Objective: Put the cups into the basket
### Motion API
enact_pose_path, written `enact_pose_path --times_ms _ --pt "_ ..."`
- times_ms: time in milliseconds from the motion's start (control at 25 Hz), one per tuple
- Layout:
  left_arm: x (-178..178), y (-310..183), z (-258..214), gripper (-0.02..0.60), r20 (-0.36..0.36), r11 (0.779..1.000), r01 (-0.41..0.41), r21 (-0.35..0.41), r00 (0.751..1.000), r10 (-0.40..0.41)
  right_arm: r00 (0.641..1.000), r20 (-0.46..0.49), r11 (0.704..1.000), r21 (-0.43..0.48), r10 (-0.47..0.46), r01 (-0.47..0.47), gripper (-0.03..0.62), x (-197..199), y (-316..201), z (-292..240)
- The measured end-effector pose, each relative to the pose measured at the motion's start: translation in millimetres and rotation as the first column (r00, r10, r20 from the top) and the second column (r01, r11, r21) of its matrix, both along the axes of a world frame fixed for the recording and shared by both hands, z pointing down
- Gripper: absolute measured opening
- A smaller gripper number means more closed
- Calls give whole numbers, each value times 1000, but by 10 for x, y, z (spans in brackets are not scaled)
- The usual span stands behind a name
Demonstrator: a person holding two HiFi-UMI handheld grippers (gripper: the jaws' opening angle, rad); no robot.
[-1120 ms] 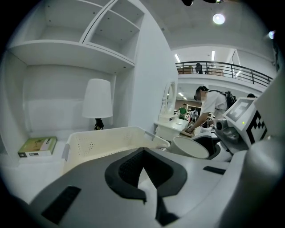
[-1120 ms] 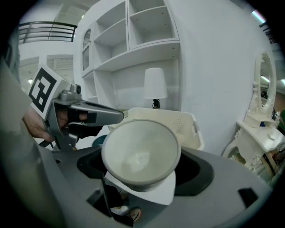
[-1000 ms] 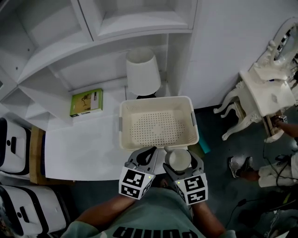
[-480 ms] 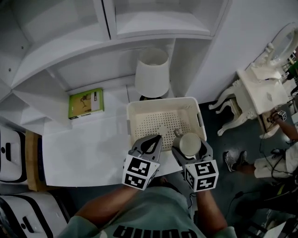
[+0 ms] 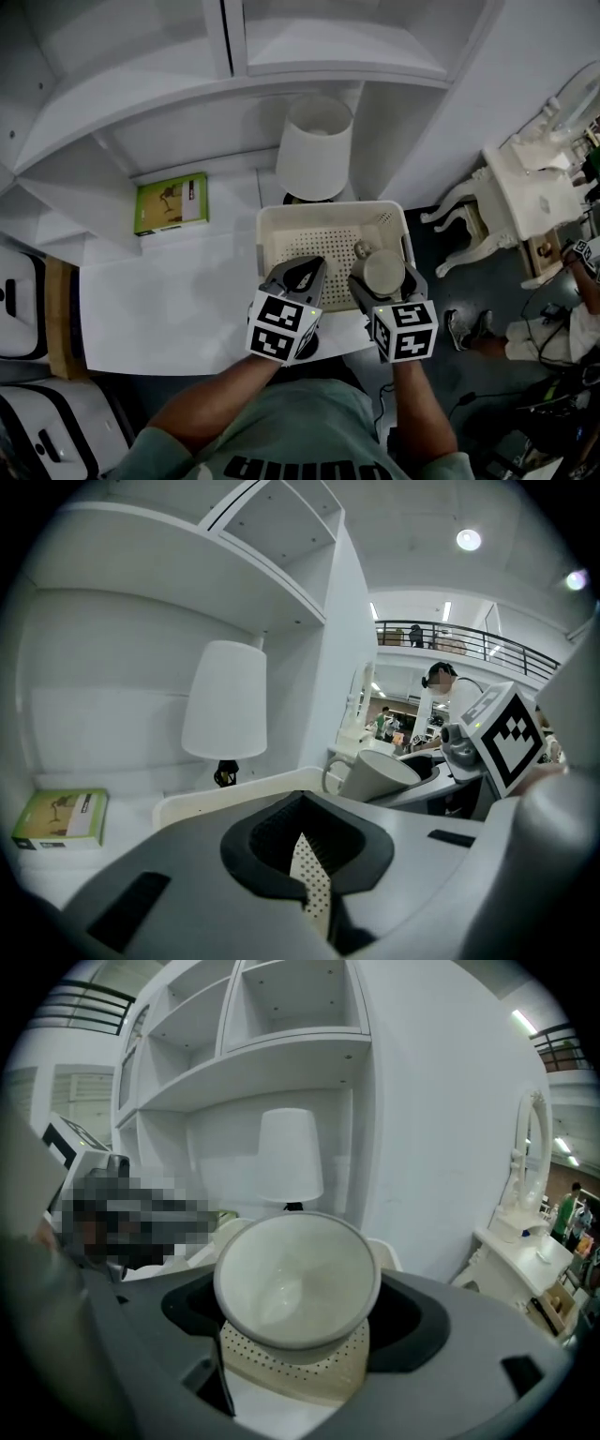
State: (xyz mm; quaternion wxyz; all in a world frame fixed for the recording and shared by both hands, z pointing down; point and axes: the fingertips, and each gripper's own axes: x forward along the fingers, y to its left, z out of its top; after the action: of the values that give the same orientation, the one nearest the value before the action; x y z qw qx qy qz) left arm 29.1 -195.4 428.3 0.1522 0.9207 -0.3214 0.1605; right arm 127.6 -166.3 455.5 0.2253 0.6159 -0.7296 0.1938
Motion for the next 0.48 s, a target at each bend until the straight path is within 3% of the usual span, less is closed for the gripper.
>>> enact_pose_path --times_ms 480 --pt "252 -406 360 6 73 989 113 -98 992 -106 997 11 993 -80 -83 83 403 303 -640 545"
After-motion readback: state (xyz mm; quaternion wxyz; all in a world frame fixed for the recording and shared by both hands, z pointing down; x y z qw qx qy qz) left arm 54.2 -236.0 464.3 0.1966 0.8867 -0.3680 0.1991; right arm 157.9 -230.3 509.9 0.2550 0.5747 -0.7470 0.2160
